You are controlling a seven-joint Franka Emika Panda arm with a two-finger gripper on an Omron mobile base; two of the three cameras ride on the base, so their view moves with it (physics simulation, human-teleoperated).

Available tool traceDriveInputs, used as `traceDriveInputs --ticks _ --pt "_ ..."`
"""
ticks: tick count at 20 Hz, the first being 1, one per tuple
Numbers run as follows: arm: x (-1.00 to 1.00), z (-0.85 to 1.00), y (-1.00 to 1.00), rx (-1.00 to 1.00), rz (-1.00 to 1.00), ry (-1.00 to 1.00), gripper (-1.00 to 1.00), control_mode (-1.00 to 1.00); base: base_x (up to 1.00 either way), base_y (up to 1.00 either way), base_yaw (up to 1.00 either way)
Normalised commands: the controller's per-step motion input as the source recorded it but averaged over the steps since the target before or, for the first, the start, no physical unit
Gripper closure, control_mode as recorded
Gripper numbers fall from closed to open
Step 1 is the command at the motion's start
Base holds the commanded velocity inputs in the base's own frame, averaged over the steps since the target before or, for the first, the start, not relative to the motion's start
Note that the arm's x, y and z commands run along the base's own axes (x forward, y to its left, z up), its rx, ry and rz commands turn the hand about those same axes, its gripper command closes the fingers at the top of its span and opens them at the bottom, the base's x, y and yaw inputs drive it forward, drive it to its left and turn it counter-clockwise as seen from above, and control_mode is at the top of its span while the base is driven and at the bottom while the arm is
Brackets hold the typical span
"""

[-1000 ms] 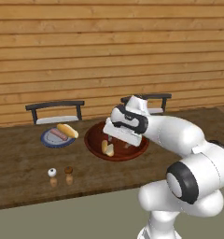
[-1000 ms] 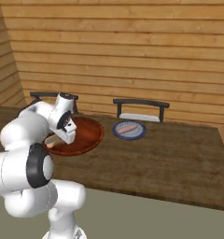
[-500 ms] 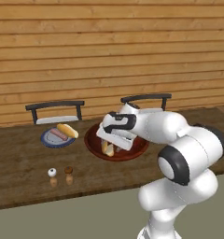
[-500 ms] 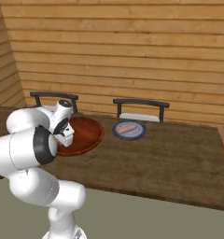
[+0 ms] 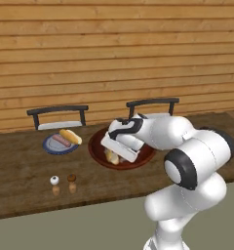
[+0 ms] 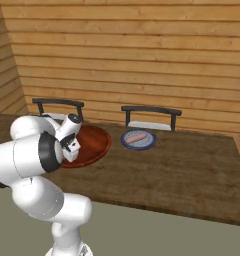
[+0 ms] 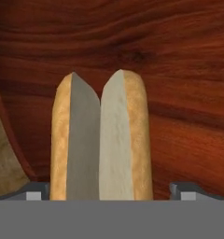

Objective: Place one bun and one sausage from the bowl on each plate.

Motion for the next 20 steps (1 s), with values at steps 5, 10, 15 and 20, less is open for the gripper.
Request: traceDriveInputs --ticks 5,10,15,20 --pt "0.00 -0.07 0.01 0.00 0.00 0.01 1.00 -1.00 0.00 0.00 0.00" --pt "-0.16 0.51 -0.63 0.02 -0.12 -0.05 1.00 -1.00 0.00 0.00 0.00" --pt "-0.15 1.00 -1.00 0.04 -0.25 -0.07 1.00 -1.00 0.00 0.00 0.00" --pt "0.16 1.00 -0.89 -0.06 -0.32 -0.03 1.00 -1.00 0.00 0.00 0.00"
